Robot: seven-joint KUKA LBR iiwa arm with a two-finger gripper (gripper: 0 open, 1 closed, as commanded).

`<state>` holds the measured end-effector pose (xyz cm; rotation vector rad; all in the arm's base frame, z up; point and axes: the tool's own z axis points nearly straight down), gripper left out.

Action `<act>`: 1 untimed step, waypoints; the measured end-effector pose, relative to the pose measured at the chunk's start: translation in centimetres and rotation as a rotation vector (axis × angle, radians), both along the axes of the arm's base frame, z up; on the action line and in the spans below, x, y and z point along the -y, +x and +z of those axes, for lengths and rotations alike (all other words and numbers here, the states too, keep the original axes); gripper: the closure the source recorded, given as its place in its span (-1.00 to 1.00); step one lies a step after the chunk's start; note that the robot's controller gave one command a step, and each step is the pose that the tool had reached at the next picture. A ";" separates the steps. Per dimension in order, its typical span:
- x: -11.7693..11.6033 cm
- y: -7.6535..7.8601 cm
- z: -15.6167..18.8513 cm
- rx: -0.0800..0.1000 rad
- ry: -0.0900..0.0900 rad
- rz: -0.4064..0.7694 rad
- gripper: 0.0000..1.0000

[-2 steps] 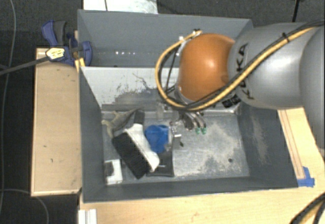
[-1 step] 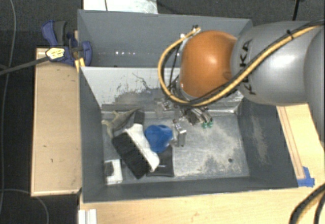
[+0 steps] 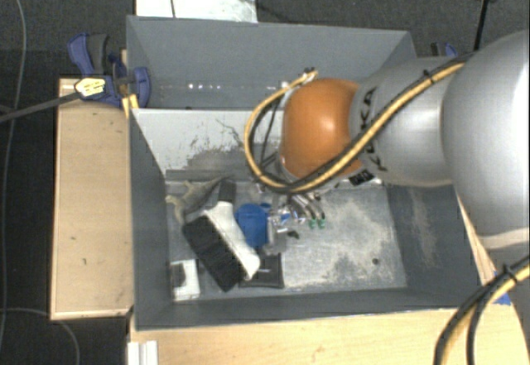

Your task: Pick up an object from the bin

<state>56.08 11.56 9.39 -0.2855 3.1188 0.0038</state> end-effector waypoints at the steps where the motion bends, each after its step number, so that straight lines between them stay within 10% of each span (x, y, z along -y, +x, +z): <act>1: -0.3 1.2 -1.7 0.021 -0.006 0.371 1.00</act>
Offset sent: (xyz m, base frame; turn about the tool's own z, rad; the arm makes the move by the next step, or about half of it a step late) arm 0.0000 0.0000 0.0000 0.0000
